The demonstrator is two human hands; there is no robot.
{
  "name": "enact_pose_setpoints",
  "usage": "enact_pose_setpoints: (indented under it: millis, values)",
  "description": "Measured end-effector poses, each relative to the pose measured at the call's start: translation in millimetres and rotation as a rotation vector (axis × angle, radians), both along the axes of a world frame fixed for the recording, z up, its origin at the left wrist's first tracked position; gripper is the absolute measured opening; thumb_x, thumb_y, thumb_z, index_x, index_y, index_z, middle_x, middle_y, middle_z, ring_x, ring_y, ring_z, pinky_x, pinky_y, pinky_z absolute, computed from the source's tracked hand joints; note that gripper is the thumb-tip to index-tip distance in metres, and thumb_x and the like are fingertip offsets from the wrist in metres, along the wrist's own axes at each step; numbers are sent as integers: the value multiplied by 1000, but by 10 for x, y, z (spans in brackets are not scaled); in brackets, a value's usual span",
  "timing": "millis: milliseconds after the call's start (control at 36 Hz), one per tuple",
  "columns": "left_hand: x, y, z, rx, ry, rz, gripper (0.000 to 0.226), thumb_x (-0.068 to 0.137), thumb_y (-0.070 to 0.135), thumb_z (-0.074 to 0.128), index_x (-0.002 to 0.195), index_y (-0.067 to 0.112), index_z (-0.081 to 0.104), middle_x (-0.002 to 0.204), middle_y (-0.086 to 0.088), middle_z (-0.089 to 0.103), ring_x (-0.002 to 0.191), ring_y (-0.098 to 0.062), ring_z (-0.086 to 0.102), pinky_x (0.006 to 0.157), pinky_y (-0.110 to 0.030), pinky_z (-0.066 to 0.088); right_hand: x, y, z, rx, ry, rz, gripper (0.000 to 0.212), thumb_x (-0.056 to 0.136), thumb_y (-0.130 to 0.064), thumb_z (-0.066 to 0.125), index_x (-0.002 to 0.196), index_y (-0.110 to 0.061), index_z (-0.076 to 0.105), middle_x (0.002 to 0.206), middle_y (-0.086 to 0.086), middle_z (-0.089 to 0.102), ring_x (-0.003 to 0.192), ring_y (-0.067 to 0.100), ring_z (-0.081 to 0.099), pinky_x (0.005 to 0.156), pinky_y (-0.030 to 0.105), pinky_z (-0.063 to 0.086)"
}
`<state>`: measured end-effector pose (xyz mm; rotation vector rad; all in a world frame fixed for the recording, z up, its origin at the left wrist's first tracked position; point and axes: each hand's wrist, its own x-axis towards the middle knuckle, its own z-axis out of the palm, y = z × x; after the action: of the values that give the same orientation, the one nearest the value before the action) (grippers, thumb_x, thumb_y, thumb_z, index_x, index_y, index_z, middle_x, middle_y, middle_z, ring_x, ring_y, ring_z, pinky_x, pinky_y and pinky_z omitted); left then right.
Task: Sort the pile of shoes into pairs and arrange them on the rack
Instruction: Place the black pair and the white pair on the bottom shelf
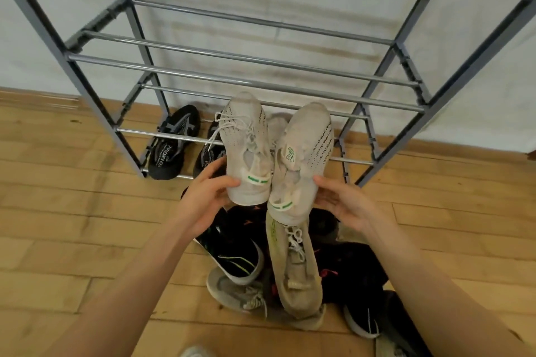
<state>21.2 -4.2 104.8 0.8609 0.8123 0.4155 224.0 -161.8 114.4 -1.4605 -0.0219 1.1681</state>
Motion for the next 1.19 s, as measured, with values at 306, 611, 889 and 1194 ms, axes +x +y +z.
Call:
enact_pose_setpoints:
  millis: [306, 611, 889, 1194]
  values:
    - [-11, -139, -40, -12, 9, -10, 75, 83, -5, 60, 144, 31, 35, 119, -11, 66, 106, -27, 65, 85, -48, 55, -152, -157, -71, -28, 47, 184, 66, 79, 5, 68, 131, -31, 49, 121, 12, 66, 107, 33, 64, 84, 49, 55]
    - [-139, -135, -37, 119, 43, 159, 62, 83, -7, 60, 134, 25, 47, 102, -9, 67, 92, -21, 68, 68, -34, 60, -345, 14, 85, -9, -578, 170, 64, 92, -8, 54, 145, -38, 33, 122, 2, 61, 102, 18, 64, 80, 37, 59]
    - [-488, 723, 294, 361, 198, 349, 52, 86, -4, 55, 133, 17, 50, 102, -4, 66, 79, -13, 62, 63, -29, 54, -388, 920, 293, 13, -761, 269, 59, 95, -15, 49, 147, -34, 30, 109, 6, 65, 69, 13, 60, 69, 31, 56]
    - [-521, 1368, 463, 328, 342, 223, 51, 91, -7, 42, 137, 16, 47, 109, -4, 57, 86, -21, 55, 62, -34, 46, -447, 1786, 272, -14, -672, 311, 58, 95, -9, 43, 150, -22, 27, 146, 7, 42, 92, 19, 57, 54, 22, 54]
